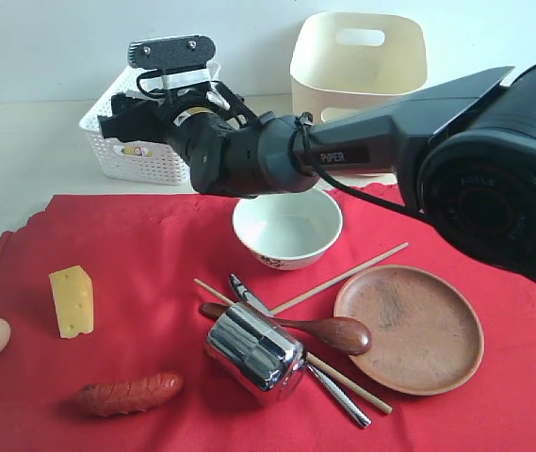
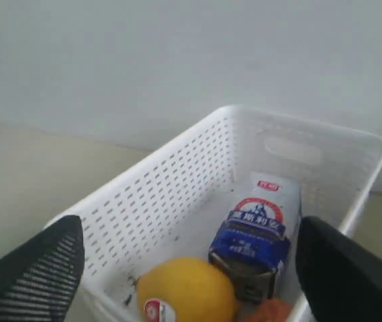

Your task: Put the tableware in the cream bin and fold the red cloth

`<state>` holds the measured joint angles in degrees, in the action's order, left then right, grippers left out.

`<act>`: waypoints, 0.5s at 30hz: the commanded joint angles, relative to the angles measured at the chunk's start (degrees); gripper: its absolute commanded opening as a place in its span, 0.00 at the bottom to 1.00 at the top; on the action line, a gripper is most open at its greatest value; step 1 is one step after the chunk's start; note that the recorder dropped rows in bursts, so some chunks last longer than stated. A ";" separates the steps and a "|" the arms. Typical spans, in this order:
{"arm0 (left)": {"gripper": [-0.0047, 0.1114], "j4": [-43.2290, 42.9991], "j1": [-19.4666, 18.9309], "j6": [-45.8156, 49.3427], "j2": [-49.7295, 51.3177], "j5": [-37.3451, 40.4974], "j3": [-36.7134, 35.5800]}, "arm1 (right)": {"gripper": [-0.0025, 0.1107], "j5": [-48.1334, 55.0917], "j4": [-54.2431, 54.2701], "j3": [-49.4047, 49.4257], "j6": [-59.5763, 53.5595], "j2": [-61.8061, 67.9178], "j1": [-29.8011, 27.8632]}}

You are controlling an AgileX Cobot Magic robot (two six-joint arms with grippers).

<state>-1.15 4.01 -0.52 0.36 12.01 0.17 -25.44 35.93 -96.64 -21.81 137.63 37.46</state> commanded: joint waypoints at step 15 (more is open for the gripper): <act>0.04 -0.08 -0.05 0.16 -0.36 -0.12 -0.17 | 0.74 54.80 -0.88 -0.31 -19.27 -15.37 1.57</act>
<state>-1.15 4.01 -0.52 0.36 12.01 0.17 27.41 35.60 -96.64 -39.59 122.02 38.00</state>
